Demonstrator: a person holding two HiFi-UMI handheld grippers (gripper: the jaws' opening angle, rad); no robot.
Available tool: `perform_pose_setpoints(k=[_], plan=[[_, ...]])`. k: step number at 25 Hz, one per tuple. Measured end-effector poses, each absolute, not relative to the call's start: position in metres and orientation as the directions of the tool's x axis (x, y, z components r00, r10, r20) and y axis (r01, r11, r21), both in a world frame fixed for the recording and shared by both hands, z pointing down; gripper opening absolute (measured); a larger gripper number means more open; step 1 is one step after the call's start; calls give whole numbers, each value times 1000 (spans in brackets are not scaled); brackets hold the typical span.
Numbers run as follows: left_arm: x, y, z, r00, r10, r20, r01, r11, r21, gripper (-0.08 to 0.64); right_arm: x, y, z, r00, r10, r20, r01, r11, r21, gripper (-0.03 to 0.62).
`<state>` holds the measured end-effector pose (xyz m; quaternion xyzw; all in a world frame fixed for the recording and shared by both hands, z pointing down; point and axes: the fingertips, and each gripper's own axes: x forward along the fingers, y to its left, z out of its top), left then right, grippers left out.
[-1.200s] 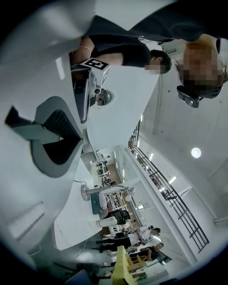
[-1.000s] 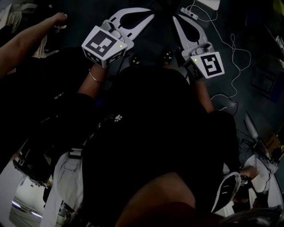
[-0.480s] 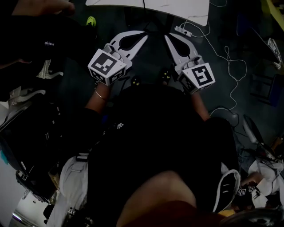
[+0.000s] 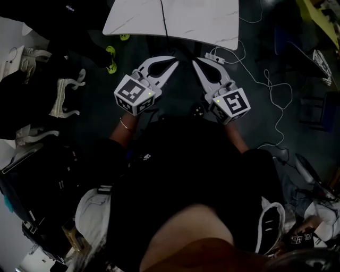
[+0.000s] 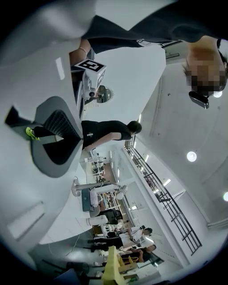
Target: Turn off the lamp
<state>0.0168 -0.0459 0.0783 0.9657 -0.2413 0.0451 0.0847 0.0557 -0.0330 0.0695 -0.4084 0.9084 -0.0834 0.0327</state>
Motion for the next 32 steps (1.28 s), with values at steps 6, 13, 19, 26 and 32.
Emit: perform_pose_setpoints(k=[6,13,19,26,32], plan=[[27,-47,83,883,-447,145,-465,-875,136,8,66,-36,72,-650,-759,21,-749,637,-184,0],[20,-42,86,877,-453,158,-474,-869,143,6,62,-35,71,-659,-752,17,-741,644,-191,0],[16,-38,90,873,-458,171,-483,-862,155,8,60,-31,77,-660,-751,23,-737,642,-209,0],[9,-37,92,865,-470,172,-494,-860,132,8,58,-28,79,-658,-752,26,-739,639,-212,0],[14,-31,89,883,-432,183,-446,-894,47,8,57,-27,78,-652,-758,20,-743,634,-216,0]])
